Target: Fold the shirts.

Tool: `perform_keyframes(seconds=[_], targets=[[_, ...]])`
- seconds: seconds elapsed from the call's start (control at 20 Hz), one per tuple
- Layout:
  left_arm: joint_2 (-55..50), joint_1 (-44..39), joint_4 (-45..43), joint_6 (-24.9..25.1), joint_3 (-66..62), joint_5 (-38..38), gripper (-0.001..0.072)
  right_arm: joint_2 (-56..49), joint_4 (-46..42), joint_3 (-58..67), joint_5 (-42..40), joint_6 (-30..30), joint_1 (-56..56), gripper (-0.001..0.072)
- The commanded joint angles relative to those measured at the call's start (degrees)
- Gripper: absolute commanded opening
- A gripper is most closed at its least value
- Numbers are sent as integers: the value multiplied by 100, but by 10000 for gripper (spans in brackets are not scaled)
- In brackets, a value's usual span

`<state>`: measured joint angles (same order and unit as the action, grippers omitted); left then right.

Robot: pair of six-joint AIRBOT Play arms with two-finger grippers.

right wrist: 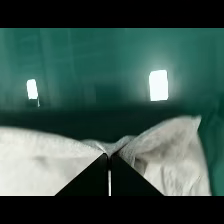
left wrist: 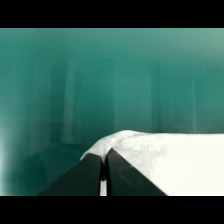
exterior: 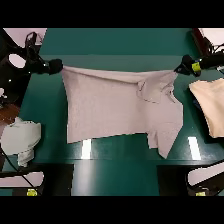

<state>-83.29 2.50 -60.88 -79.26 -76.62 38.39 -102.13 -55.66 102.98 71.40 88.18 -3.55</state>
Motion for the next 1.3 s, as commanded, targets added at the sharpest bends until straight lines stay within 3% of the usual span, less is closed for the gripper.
perform_keyframes(seconds=[0.0, 0.1, 0.4, 0.75, 0.8, 0.85, 0.9, 0.95, 1.05, 1.1, 1.15, 1.25], targets=[[-170, -2, 190, 352, -282, -599, 29, -308, -879, 645, -549, -22, 111, 7], [-208, -2, 195, 472, -284, -313, 29, -302, -1445, 743, -369, -136, 219, 7], [-404, -2, 85, 887, -188, 1620, 29, -179, -2214, -133, 306, -466, 673, 6], [-525, -2, -133, 872, 413, 1853, 30, 332, -2240, -1180, 179, -466, 780, 9], [-520, -2, -131, 800, 402, 1991, 86, 374, -2232, -1233, 227, -466, 780, 11], [-518, 2, -140, 693, 393, 2098, 417, 389, -2229, -1222, 330, -463, 782, 75], [-505, 4, -199, 595, 387, 2175, 716, 389, -2234, -1152, 468, -466, 780, 294], [-490, 4, -315, 461, 341, 2295, 720, 389, -2236, -1040, 647, -463, 769, 409], [-404, 4, -844, 256, 153, 2710, 720, 402, -2234, -643, 1226, -468, 706, 409], [-262, 4, -1097, 245, 133, 2848, 668, 479, -2229, -496, 1504, -470, 669, 408], [-98, 4, -1250, 273, 146, 3060, 530, 638, -2186, -483, 1685, -474, 614, 407], [297, 4, -1268, 339, 426, 3425, 500, 1078, -2186, -752, 1764, -474, 538, 405]])
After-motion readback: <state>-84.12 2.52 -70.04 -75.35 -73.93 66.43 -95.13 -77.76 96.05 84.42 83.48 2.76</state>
